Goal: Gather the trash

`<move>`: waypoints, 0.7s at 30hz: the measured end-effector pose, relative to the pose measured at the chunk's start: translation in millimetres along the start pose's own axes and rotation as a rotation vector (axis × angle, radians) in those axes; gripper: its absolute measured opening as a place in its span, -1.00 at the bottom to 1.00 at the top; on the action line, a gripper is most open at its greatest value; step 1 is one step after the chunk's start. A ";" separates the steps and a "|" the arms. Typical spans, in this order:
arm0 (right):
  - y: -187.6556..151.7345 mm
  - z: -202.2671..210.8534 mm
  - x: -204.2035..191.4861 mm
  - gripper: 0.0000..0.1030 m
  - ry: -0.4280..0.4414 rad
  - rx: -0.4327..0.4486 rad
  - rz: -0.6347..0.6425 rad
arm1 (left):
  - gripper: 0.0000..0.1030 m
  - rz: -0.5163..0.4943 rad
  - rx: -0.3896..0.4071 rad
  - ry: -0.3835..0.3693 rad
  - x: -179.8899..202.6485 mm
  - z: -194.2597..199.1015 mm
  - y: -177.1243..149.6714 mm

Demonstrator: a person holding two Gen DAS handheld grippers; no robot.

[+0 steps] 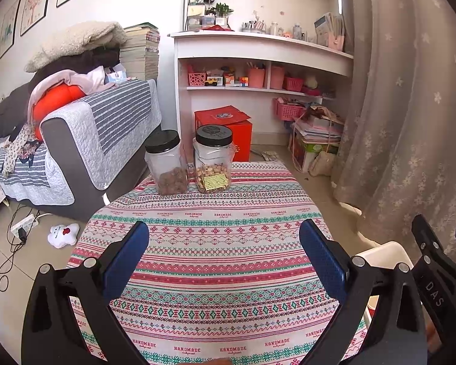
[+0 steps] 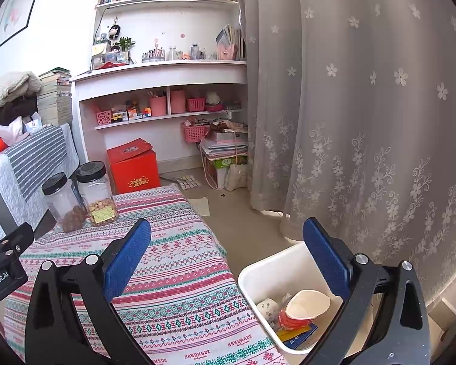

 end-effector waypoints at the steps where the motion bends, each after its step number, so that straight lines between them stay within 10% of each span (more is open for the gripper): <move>1: -0.2 -0.4 0.3 0.87 0.000 0.000 -0.001 | 0.87 0.000 -0.001 0.000 0.4 -0.2 -0.4; 21: -0.7 0.8 -1.0 0.87 0.000 -0.010 -0.003 | 0.73 -0.046 0.018 -0.013 6.1 -1.2 -2.9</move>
Point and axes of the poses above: each gripper's, at about its wrist camera, not at the fingertips, and z roughly against the way its jaws point, x to its right, y to its top, the point moved 6 cm from there along -z, roughly the way its jaws point, and after that the axes turned 6 degrees about z, right-handed, at the moved point
